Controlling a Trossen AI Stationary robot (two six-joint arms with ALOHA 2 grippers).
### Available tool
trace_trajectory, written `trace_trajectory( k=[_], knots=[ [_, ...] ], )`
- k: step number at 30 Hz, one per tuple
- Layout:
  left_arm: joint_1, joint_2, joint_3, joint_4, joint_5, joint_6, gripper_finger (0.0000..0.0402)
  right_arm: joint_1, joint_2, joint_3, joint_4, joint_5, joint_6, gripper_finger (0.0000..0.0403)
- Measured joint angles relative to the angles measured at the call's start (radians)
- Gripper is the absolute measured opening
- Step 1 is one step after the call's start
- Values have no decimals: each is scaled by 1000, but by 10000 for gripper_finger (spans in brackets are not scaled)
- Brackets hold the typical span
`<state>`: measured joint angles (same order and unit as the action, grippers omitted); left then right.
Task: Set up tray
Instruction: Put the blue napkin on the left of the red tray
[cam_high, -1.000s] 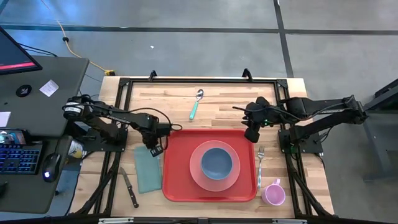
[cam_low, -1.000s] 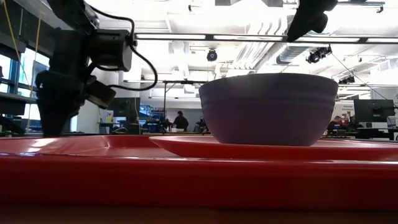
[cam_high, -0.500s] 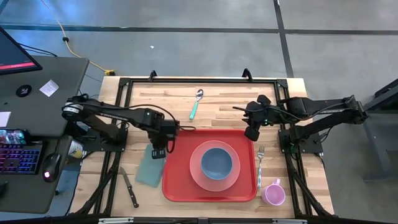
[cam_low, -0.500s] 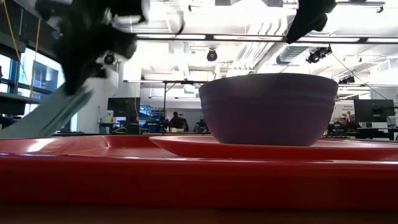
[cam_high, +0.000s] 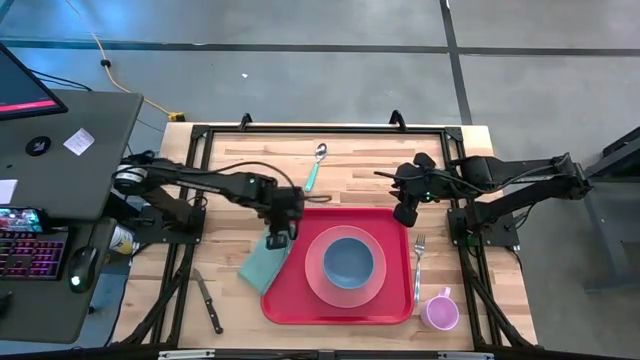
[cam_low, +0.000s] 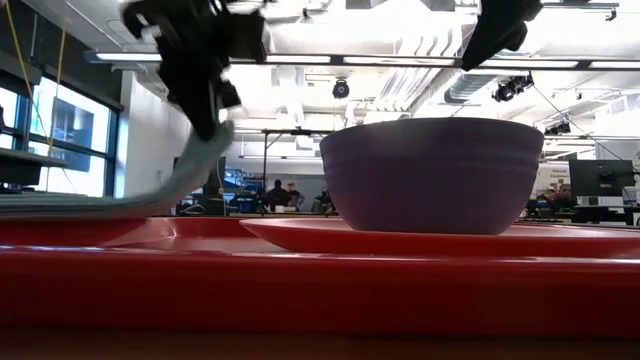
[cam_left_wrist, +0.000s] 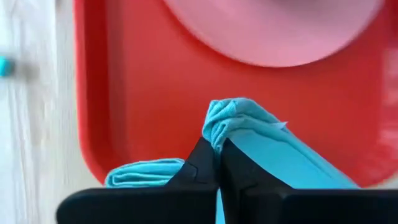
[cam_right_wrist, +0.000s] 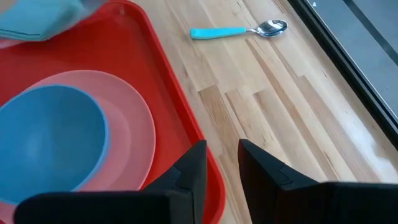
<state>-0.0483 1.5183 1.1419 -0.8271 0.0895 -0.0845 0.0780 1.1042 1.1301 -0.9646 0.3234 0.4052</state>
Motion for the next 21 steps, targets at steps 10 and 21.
trace_trajectory(
  k=[10, 21],
  knots=[
    [167, 212, 1, 121, 23, -311, 59, 0, 0, 0, 3, -26, 24, 74],
    [234, 227, 44, 18, 210, -332, 123, 1, 0, 0, 0, -46, 43, 74]
  ],
)
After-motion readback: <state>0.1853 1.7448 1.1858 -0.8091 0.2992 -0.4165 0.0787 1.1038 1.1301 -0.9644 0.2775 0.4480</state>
